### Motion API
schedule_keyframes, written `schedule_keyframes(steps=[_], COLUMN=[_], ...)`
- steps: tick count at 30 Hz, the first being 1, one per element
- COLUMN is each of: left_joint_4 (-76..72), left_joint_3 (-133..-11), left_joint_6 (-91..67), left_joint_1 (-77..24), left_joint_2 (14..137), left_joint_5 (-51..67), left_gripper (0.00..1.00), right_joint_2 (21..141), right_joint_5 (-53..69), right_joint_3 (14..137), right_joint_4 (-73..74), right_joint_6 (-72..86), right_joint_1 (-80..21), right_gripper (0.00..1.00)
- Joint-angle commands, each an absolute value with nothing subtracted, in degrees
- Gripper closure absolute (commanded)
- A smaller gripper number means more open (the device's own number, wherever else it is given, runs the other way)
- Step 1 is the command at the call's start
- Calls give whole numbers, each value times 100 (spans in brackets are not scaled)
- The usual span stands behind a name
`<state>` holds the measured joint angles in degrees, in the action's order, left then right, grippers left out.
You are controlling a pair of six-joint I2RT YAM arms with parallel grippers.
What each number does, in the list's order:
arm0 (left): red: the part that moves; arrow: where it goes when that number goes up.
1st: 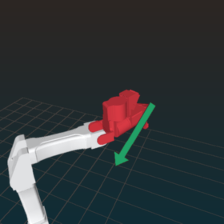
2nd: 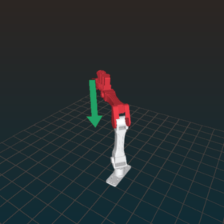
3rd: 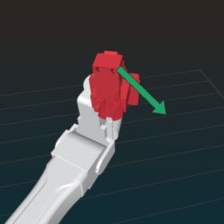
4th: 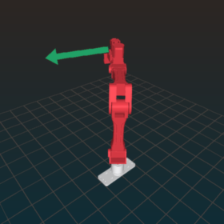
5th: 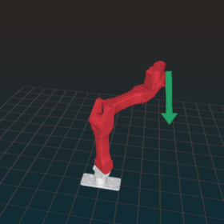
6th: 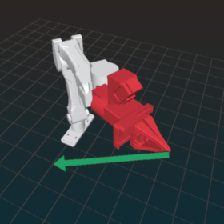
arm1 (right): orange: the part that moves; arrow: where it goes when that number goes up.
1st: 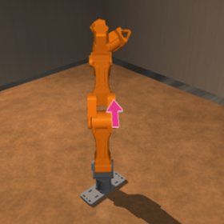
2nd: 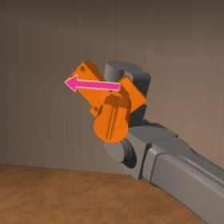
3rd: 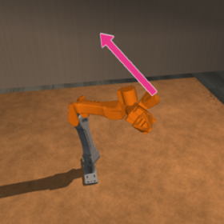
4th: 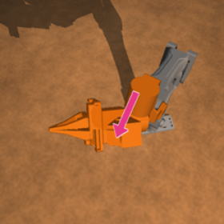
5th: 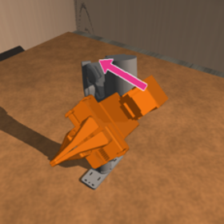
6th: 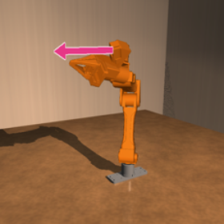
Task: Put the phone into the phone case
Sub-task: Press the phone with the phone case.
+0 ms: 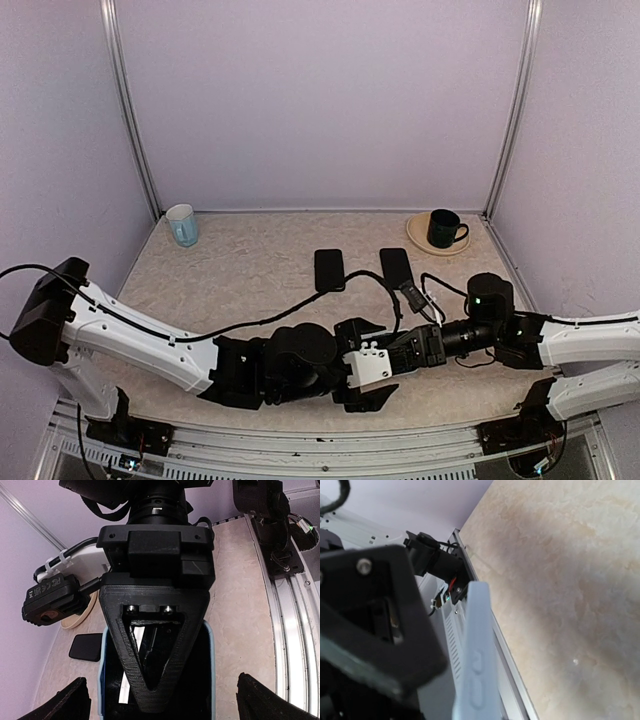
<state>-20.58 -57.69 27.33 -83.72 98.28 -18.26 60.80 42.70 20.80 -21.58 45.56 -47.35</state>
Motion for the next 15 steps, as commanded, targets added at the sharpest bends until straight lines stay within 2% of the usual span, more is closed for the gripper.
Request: schedule_keyframes(steps=[1, 15], left_joint_4=[-2149, -1849], left_joint_3=[-5921, -5998], left_joint_6=[2808, 2743], left_joint_1=[-8302, -8174], left_joint_2=[9848, 9949], left_joint_5=[-1769, -1489], left_gripper=[1, 1], right_joint_2=[6116, 6214], right_joint_5=[4456, 4576], right_joint_3=[2092, 2186], right_joint_4=[-2681, -2711], right_joint_6=[4558, 4507], right_joint_1=[-4805, -4808], right_gripper=[100, 100])
